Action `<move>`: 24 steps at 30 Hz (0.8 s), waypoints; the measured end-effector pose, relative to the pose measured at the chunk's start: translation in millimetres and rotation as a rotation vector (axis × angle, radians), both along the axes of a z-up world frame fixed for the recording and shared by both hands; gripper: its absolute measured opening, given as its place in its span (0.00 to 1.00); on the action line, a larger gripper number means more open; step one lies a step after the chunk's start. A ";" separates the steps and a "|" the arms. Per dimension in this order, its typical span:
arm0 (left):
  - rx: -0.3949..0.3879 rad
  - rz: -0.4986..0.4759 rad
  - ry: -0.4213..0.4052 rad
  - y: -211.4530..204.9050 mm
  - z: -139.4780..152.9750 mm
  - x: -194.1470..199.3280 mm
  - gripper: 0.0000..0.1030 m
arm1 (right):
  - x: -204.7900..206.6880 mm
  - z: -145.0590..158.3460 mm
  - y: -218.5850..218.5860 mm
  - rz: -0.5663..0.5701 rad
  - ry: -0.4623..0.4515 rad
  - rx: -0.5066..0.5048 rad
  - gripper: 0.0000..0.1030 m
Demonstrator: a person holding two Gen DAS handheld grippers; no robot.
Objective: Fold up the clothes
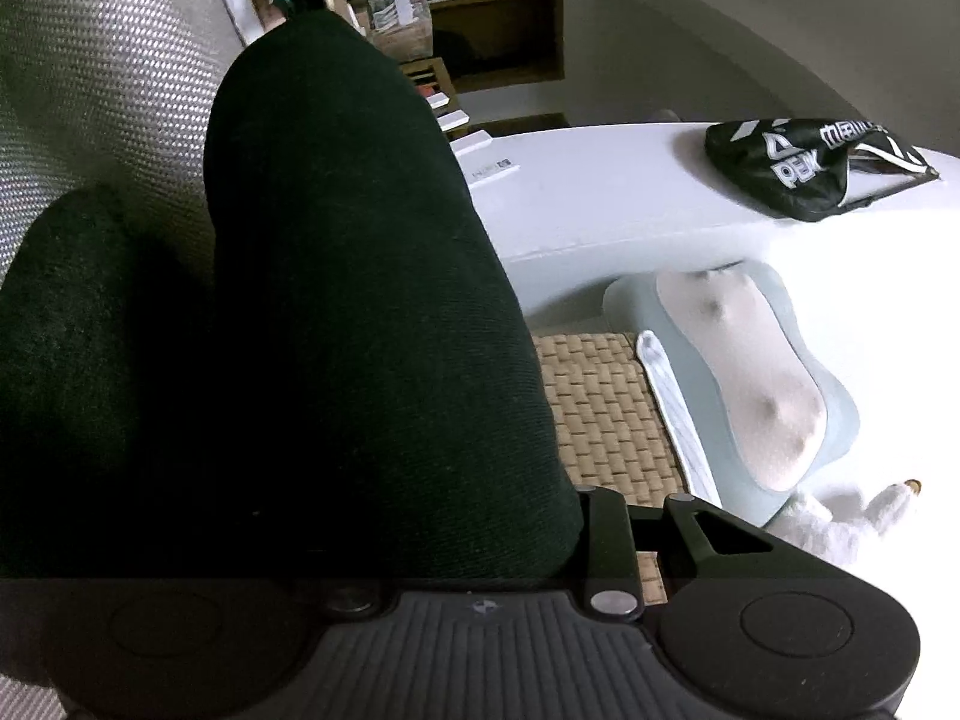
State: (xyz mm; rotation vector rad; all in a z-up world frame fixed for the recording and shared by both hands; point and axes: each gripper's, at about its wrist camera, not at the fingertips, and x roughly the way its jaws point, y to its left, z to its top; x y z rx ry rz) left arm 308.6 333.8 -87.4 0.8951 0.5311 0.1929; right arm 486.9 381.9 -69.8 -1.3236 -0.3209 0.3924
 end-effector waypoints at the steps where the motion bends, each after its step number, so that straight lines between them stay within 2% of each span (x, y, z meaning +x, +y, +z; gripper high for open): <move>1: -0.012 0.004 0.002 1.4 -0.7 -0.6 0.61 | -0.7 -5.0 0.8 -0.001 0.004 -0.001 0.34; 3: -0.034 0.013 0.006 3.8 -2.1 -1.7 0.61 | -4.4 -17.2 -1.2 0.005 0.016 -0.026 0.34; 12: -0.042 0.005 0.005 0.7 -3.2 -2.7 0.61 | -24.8 -71.1 -22.8 0.063 0.090 -0.182 0.36; 16: -0.050 0.007 0.007 0.7 -3.8 -0.9 0.61 | -25.3 -64.9 -17.3 0.053 0.153 -0.148 0.41; 24: -0.077 0.020 0.014 7.3 -6.2 0.2 0.61 | -26.0 -52.1 -6.1 0.034 0.278 -0.078 0.38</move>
